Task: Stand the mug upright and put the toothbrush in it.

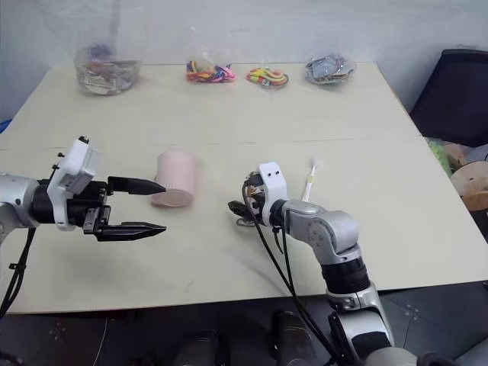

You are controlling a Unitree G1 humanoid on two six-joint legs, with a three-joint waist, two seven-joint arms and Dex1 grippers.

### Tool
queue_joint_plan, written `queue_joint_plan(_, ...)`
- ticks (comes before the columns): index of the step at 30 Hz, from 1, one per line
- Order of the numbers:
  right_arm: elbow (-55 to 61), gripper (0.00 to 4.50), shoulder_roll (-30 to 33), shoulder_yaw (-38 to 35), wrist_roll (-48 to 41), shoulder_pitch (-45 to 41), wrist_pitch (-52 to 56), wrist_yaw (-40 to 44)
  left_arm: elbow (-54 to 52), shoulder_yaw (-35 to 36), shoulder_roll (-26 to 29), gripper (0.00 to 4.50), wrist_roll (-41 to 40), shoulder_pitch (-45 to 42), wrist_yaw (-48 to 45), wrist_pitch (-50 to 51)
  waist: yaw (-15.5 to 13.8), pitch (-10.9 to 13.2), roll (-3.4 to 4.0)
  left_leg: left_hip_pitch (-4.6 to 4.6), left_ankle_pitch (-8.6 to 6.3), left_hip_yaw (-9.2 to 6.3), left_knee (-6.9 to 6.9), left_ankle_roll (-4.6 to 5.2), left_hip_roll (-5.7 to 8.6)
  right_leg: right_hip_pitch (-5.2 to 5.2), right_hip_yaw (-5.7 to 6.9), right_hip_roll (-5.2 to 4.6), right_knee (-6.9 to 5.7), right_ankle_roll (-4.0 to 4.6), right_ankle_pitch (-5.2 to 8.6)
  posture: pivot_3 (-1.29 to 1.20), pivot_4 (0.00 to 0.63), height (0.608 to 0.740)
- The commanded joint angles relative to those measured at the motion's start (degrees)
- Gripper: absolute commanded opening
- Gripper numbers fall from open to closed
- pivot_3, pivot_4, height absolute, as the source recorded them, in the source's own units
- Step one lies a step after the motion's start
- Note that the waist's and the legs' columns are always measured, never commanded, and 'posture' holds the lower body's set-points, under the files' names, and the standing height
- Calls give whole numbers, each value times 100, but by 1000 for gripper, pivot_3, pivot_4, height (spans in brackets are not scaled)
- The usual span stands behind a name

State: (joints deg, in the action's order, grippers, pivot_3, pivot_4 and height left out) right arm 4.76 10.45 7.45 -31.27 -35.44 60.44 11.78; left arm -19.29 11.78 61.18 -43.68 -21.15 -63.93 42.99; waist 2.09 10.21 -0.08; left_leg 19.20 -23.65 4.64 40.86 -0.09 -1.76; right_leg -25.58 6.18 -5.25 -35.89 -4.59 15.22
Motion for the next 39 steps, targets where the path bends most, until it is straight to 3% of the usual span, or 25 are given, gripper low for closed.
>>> queue_joint_plan(1,-192,2847,-108,163,157,50,-47,187,0,12,-35,4500,70,-133,3,-111,1,0,0,0,0,0,0,0,0,0,0,0,0,0,0,0,150,740)
queue_joint_plan(7,-109,655,-73,80,339,48,-69,326,101,-85,-158,4500,159,-290,17,-153,-8,0,0,2,0,-1,0,0,-1,-1,0,-2,0,0,0,0,150,740)
queue_joint_plan(9,-54,104,-72,-65,318,52,-3,306,112,-129,-227,4500,178,-332,19,-174,-16,0,0,2,0,-1,1,0,0,-1,0,-4,0,0,0,0,150,740)
queue_joint_plan(12,271,83,182,-649,203,-86,215,211,122,-215,-480,4500,84,-500,159,-81,-57,0,0,6,0,-3,4,0,3,-1,0,-7,0,0,0,0,150,740)
queue_joint_plan(14,430,83,494,-1421,84,-343,439,39,130,-309,-748,4500,54,-654,334,-26,-113,4,5,13,0,-12,9,3,8,0,4,-16,0,-1,-1,0,150,740)
queue_joint_plan(17,468,83,1352,-2414,82,-485,663,-53,89,-503,-1187,4500,36,-879,586,44,-199,6,9,24,2,-16,16,14,12,-1,1,-28,3,-11,-6,0,150,740)
queue_joint_plan(21,166,83,2485,-3134,119,-11,808,250,-60,-888,-1678,4500,202,-1191,774,-64,-259,3,3,30,2,-26,5,16,18,4,4,-17,23,-12,-7,0,150,740)
queue_joint_plan(26,-120,83,2667,-3527,112,673,776,364,-24,-1077,-2022,4500,274,-1446,877,-118,-150,2,0,10,2,9,0,16,11,5,-12,-13,14,-17,-9,0,150,740)
queue_joint_plan(32,75,2197,2679,-3360,198,1149,617,414,169,-1043,-2133,4500,392,-1423,897,-233,-108,2,4,0,5,16,1,11,5,2,-22,-9,4,-16,-9,0,150,740)
queue_joint_plan(34,237,2882,3075,-3232,230,1103,441,716,110,-1004,-2114,4500,395,-1407,924,-224,-135,3,7,0,5,14,2,11,7,2,-21,-13,5,-17,-9,0,150,740)
queue_joint_plan(39,931,2882,4208,-2592,137,1091,-251,2122,214,-421,-1792,4500,439,-1203,1317,-16,-196,15,26,2,5,11,4,11,7,3,-20,-10,14,-21,-12,0,150,740)
